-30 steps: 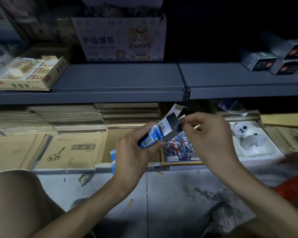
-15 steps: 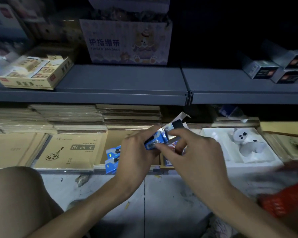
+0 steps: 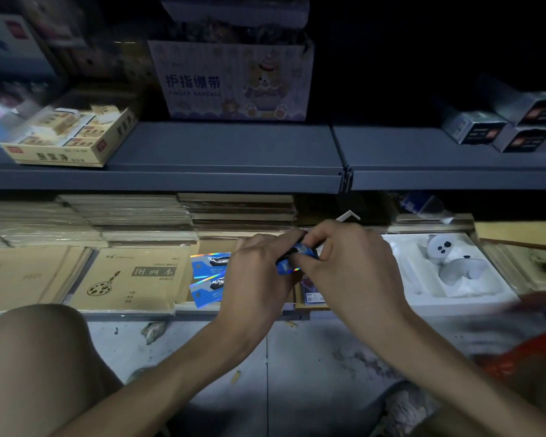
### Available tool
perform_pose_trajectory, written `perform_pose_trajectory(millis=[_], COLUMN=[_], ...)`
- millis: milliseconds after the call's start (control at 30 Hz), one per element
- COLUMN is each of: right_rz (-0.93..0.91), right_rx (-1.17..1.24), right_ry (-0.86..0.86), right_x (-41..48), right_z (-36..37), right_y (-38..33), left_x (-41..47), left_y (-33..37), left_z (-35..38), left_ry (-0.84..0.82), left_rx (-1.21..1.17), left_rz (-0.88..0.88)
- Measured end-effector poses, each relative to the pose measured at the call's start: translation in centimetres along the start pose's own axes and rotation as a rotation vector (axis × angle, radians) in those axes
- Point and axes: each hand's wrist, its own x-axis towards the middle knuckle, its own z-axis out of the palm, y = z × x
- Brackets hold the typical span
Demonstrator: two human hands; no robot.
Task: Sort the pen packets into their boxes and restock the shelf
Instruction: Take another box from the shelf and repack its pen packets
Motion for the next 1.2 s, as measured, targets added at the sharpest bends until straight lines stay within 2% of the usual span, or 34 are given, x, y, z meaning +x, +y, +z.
perform_pose_trajectory(millis=[233,400,600,733,867,933,1200], right_rz=[0.009,-0.050,-0.166,-0.235,-0.113,-0.043,0.142], right_rx=[0.172,0.239,0.227,0.278,0.634,0.788,0.845], right_ry=[-0.007,0.012,0.216,0.327,0.273,0.247,0.233], right_x=[0.3,0.5,0.2,0.8,2.0,2.3,1.9], right_z=[-0.8,-1.2,-1.7,-2.9,-5.3,-6.6,-10.4], right_y=[0.8,1.6,1.7,2.0,2.9,3.2,6.0], left_x=[0.0,0.0,0.3,0.6,0.7,0.5,0.0], left_y=[-0.1,-0.7,-1.3,-1.8,-2.2,-2.5,-3.8], left_z=[-0.8,-1.0,-1.2,-1.5,-1.8,-2.0,-2.0], left_ry=[0.042,0.089,0.113,0.069,0.018,0.029,-0.055], left_rx=[0.092,0.160,0.144,0.064,-0.199,-0.246,-0.516], left_rz=[0.028,0.013,-0.007,-0.132,-0.255,-0.271,-0.328])
